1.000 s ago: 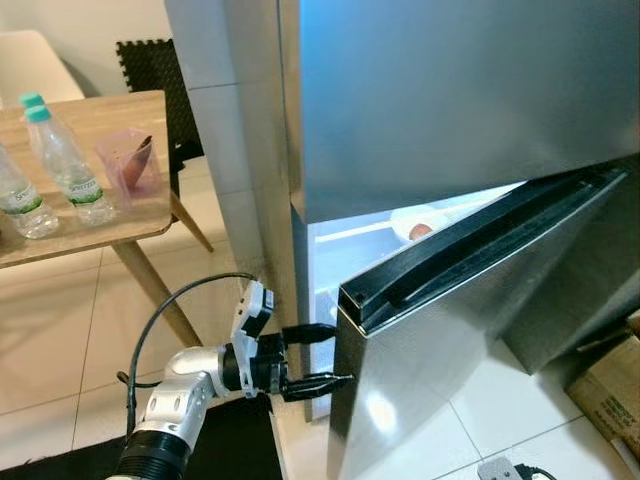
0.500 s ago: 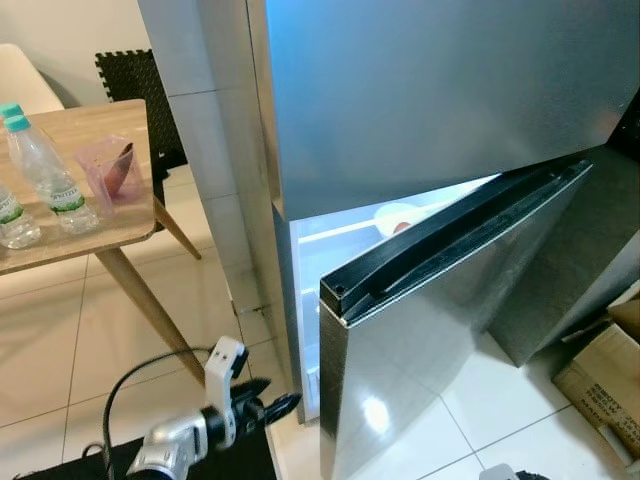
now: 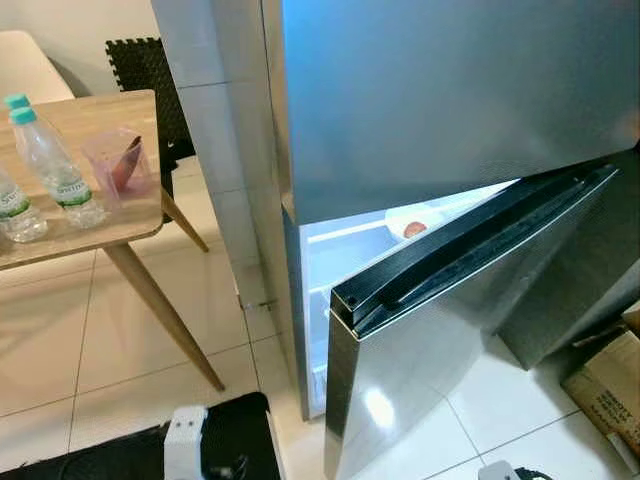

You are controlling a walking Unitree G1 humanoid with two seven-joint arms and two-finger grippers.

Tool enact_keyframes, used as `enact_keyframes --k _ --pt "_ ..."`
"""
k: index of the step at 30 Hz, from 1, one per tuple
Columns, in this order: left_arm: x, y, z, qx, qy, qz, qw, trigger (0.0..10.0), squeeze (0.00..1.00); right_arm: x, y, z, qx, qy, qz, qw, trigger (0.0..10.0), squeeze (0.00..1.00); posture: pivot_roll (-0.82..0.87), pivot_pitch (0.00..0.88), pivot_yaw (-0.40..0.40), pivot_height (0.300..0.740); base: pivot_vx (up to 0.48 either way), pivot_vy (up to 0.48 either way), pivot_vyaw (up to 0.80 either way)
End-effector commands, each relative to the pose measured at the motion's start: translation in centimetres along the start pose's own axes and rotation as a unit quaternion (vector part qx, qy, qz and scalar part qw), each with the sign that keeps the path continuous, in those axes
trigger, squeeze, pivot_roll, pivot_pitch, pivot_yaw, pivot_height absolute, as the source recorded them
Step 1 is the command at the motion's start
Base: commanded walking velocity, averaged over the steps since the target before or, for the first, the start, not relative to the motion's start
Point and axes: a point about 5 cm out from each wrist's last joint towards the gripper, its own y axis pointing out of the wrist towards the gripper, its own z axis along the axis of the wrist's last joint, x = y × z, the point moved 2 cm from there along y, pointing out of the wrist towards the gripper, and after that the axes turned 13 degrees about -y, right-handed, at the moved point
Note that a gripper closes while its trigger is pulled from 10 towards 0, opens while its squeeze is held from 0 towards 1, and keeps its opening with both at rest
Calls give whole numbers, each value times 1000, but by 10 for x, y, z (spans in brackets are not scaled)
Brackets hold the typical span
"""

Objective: Restocking fridge

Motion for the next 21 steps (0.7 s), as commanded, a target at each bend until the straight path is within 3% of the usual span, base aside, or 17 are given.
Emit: enact_keyframes --k 1,21 --pt "-2 0 -12 -20 10 28 999 10000 0 1 0 0 -1 -1 -3 1000 10000 0 -32 27 -40 740 -270 0 0" --pt "6 5 -10 -12 17 37 999 10000 0 2 0 -1 -2 -3 -2 1000 10000 0 -34 22 -40 740 -323 0 0"
